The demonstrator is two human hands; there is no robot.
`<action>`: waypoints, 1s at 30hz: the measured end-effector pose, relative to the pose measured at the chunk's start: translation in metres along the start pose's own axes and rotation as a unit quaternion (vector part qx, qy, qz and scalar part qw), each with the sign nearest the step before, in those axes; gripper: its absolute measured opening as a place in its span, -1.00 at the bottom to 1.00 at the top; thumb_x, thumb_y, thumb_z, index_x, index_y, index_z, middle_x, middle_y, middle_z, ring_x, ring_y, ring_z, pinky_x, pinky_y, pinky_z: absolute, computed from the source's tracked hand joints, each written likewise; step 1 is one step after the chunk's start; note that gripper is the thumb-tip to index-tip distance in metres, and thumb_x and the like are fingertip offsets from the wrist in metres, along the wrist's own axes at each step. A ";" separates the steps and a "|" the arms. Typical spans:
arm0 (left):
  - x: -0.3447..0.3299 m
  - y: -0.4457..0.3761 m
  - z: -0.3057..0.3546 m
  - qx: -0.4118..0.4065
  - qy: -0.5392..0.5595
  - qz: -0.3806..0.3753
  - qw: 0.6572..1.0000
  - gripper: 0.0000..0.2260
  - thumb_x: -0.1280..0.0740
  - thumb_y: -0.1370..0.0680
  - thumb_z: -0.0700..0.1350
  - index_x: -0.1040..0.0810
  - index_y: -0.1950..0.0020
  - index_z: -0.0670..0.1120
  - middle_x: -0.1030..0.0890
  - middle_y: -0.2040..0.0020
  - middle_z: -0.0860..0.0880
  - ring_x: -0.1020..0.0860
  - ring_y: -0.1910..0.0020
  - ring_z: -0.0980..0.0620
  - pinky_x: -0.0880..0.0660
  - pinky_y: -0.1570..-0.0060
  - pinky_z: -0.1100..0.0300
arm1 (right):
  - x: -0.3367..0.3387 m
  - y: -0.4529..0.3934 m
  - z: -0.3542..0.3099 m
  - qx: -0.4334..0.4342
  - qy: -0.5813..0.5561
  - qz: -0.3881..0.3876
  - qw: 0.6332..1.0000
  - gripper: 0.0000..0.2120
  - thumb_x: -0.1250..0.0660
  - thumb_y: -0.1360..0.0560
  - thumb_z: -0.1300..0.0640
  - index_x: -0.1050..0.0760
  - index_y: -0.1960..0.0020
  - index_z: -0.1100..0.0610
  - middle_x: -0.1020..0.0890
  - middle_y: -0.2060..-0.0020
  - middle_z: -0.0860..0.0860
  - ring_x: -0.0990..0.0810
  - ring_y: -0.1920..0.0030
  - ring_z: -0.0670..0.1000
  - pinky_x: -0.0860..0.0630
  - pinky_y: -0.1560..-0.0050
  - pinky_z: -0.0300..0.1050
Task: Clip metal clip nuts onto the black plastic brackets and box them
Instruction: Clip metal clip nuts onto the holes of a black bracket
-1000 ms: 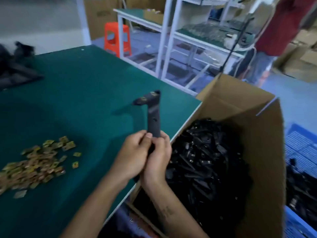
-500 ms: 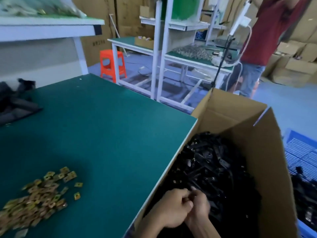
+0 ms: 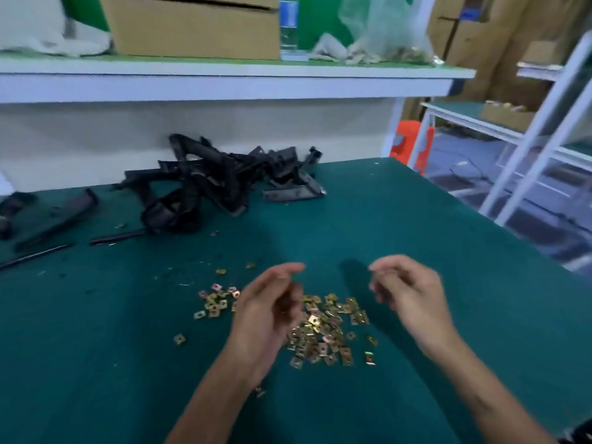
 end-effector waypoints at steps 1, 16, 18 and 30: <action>0.027 -0.002 0.008 -0.014 0.000 0.037 0.999 -0.76 -0.30 -0.61 -0.10 -0.64 -0.14 -0.23 -0.42 0.30 -0.07 -0.35 0.40 0.03 -0.34 0.42 0.20 | -0.027 -0.018 0.000 -0.003 0.034 -0.053 0.998 -0.73 -0.32 -0.59 0.35 -0.68 0.11 0.04 -0.71 0.27 0.01 -0.62 0.33 -0.02 -0.46 0.28 -0.28; 0.076 -0.024 0.012 -0.041 -0.131 0.090 0.986 -0.74 -0.21 -0.71 -0.21 -0.63 0.09 -0.04 -0.30 0.45 0.07 -0.13 0.50 0.08 -0.14 0.50 0.22 | -0.225 -0.224 0.017 0.084 0.543 -0.190 0.813 -0.81 -0.34 -0.51 0.14 -0.57 0.15 0.27 -0.04 -0.63 0.05 -0.62 0.04 0.16 -0.41 0.23 -0.09; 0.074 -0.026 0.012 -0.054 -0.150 0.079 0.984 -0.73 -0.21 -0.70 -0.20 -0.63 0.09 -0.02 -0.28 0.44 0.06 -0.12 0.50 0.08 -0.13 0.49 0.20 | -0.225 -0.244 0.017 0.077 0.558 -0.202 0.801 -0.77 -0.32 -0.50 0.13 -0.48 0.24 0.27 -0.37 -0.34 0.21 -0.58 0.03 0.17 -0.44 0.13 -0.06; 0.077 -0.026 0.016 -0.063 -0.041 0.099 0.992 -0.68 -0.18 -0.71 -0.10 -0.64 0.10 -0.15 -0.33 0.37 -0.01 -0.22 0.47 0.07 -0.24 0.48 0.20 | -0.172 -0.127 -0.045 0.337 0.191 -0.159 0.908 -0.84 -0.35 -0.43 0.35 -0.70 0.25 0.28 -0.68 -0.03 0.05 -0.64 -0.05 0.07 -0.49 -0.17 -0.14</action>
Point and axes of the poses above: each hand's wrist, its own y-axis away from the middle knuckle, its own x-axis out of the back of the hand, z = x × y, the point moved 7 cm from there along -y, towards the middle knuckle
